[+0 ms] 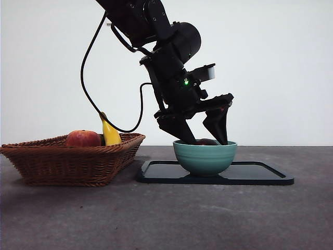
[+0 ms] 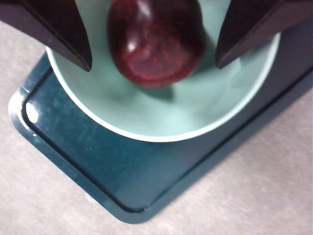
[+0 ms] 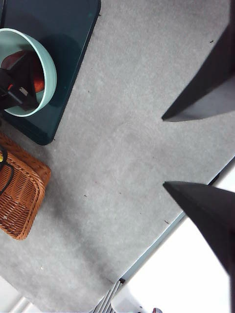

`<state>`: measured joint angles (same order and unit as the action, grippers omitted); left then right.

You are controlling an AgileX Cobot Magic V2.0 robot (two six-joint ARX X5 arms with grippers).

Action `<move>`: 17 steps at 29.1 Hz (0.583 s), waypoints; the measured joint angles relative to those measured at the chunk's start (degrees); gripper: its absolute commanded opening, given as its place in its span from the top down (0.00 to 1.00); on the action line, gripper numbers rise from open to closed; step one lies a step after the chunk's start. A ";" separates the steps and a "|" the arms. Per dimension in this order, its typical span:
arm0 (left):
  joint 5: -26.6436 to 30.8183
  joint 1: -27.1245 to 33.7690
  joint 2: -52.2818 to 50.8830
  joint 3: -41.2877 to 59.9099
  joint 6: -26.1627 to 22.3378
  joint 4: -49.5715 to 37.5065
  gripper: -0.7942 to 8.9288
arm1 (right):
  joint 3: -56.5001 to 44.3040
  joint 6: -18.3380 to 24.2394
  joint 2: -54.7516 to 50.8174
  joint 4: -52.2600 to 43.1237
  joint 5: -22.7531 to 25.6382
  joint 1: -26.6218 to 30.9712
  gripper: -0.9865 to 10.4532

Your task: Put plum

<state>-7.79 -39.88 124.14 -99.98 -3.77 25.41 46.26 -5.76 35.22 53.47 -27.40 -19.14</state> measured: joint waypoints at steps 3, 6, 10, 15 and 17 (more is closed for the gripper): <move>0.13 -0.02 0.00 0.00 -0.46 0.09 0.50 | 0.00 0.00 0.00 0.02 -0.02 0.00 0.74; 0.13 -0.02 0.00 0.00 -0.90 0.13 0.50 | 0.00 0.00 0.00 0.02 0.00 0.00 0.74; 0.13 -0.02 0.39 0.00 -1.11 0.52 0.50 | 0.00 0.00 0.00 0.02 0.00 0.00 0.74; 0.13 -0.15 0.85 -0.04 -1.27 0.94 0.51 | 0.00 0.02 0.00 0.02 0.00 0.00 0.74; 0.13 -0.15 0.85 -0.04 -1.27 0.94 0.51 | 0.00 0.00 0.00 0.02 0.00 0.00 0.74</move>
<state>-7.66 -40.03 124.99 -100.03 -5.04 26.35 46.26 -5.76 35.22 53.49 -27.40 -19.14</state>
